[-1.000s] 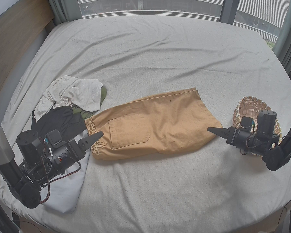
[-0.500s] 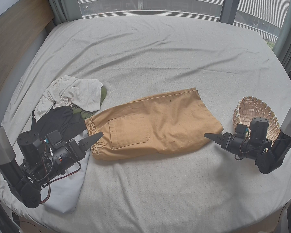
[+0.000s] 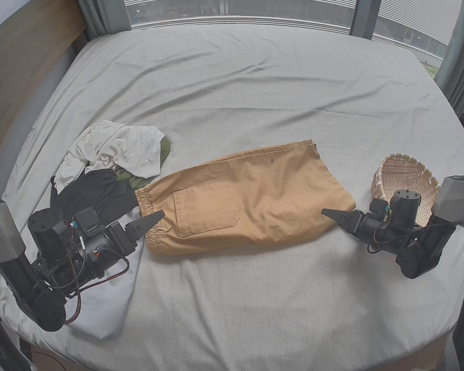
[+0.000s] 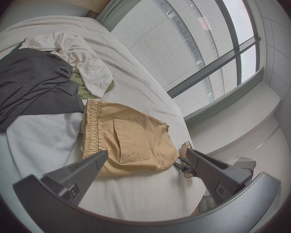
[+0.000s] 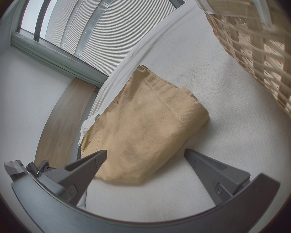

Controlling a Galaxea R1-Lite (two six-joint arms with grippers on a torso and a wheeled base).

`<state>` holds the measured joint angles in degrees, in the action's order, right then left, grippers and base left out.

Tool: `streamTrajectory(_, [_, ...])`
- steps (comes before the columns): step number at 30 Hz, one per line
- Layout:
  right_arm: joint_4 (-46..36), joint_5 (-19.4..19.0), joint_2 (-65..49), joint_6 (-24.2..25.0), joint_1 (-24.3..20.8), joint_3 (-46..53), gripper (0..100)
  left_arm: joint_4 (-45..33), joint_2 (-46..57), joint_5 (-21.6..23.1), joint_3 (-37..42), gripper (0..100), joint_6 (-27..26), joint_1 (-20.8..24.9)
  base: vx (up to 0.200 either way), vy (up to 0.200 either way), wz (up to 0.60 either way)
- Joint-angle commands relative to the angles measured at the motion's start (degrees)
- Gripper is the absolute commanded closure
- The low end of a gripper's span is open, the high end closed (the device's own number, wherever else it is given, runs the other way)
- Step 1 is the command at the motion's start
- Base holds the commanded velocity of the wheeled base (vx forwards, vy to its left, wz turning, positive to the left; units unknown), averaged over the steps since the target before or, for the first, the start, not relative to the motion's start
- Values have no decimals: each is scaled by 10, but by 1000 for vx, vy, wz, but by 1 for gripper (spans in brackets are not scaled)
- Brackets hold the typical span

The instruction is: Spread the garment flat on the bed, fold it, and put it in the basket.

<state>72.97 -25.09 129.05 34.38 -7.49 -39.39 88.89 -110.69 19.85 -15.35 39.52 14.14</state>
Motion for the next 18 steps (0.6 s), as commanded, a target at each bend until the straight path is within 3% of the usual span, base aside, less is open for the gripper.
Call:
streamTrajectory(1, [16,18,53,5,-2,-29,0,1,-1,0,0,0,0,0,0,0,0])
streamTrajectory(10, [89,19,81,58,-5,-68,0,1,-1,0,-1,0,0,-1,0,0,0])
streamTrajectory(18, [120,19,103,61,-11,-84,0,0,-2,0,-2,0,0,-1,0,0,0])
